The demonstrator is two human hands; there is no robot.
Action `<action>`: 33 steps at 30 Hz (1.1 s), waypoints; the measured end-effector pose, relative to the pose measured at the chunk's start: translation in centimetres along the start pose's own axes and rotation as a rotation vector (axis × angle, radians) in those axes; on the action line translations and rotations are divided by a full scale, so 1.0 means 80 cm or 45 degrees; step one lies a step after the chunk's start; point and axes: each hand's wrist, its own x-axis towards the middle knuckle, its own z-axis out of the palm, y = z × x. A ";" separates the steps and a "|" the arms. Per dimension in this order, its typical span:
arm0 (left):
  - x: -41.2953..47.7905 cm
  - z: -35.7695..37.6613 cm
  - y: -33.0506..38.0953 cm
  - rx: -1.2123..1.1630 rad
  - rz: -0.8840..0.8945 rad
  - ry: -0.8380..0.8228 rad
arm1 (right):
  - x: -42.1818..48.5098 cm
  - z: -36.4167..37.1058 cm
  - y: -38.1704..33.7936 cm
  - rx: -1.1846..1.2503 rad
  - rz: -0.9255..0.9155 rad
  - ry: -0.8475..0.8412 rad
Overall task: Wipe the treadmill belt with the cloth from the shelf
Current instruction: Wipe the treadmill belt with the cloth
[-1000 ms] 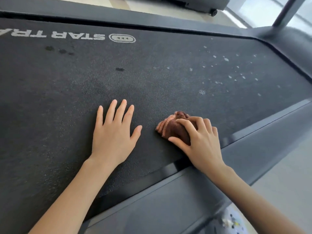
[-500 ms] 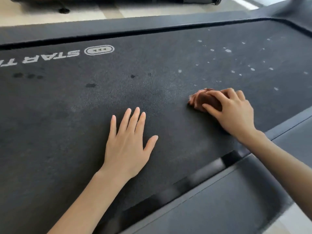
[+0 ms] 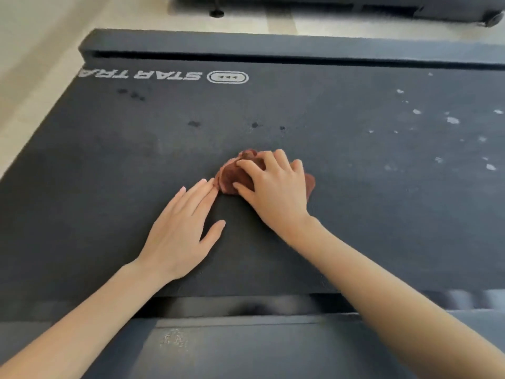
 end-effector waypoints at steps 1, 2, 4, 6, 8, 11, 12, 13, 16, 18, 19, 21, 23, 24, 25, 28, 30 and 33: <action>-0.005 -0.002 0.001 0.003 -0.027 0.001 | 0.003 0.002 -0.001 0.025 -0.001 -0.005; -0.010 -0.003 0.002 0.000 -0.050 -0.002 | 0.002 0.002 0.004 0.049 0.008 -0.003; -0.016 -0.004 0.003 -0.005 -0.068 0.000 | -0.006 0.000 0.020 0.074 0.047 0.018; -0.015 -0.001 0.001 0.008 -0.065 0.027 | -0.014 -0.005 0.045 0.056 0.116 -0.010; -0.008 0.005 0.001 0.028 -0.042 0.036 | -0.026 -0.012 0.082 -0.018 0.253 -0.016; 0.023 0.012 0.003 -0.007 -0.022 0.052 | -0.062 -0.035 0.138 -0.146 0.516 -0.036; 0.037 0.015 0.004 -0.031 -0.027 0.060 | -0.075 -0.045 0.147 -0.162 0.590 -0.046; 0.050 0.017 0.007 -0.055 -0.032 0.066 | -0.089 -0.055 0.150 -0.172 0.646 -0.056; 0.070 0.024 0.006 -0.072 -0.046 0.100 | -0.129 -0.076 0.119 -0.198 0.691 -0.055; 0.070 0.026 0.005 -0.055 -0.035 0.107 | -0.151 -0.081 0.075 -0.234 0.632 -0.016; 0.069 0.025 0.005 -0.054 -0.029 0.095 | -0.157 -0.081 0.051 -0.245 0.589 -0.001; 0.067 0.024 0.006 -0.051 -0.031 0.076 | -0.156 -0.078 0.010 -0.243 0.504 0.018; 0.068 0.024 0.007 -0.035 -0.027 0.075 | -0.142 -0.071 -0.019 -0.225 0.443 0.011; 0.068 0.024 0.008 -0.032 -0.024 0.080 | -0.135 -0.067 -0.027 -0.214 0.425 0.004; 0.068 0.025 0.007 -0.032 -0.020 0.088 | -0.129 -0.065 -0.031 -0.199 0.420 -0.002; 0.069 0.027 0.006 -0.042 -0.020 0.117 | -0.125 -0.066 -0.030 -0.058 0.465 -0.008; 0.069 0.027 0.008 -0.049 -0.018 0.121 | -0.131 -0.073 -0.031 0.045 0.471 -0.011; 0.069 0.027 0.008 -0.052 -0.004 0.132 | -0.138 -0.078 -0.035 0.030 0.381 -0.038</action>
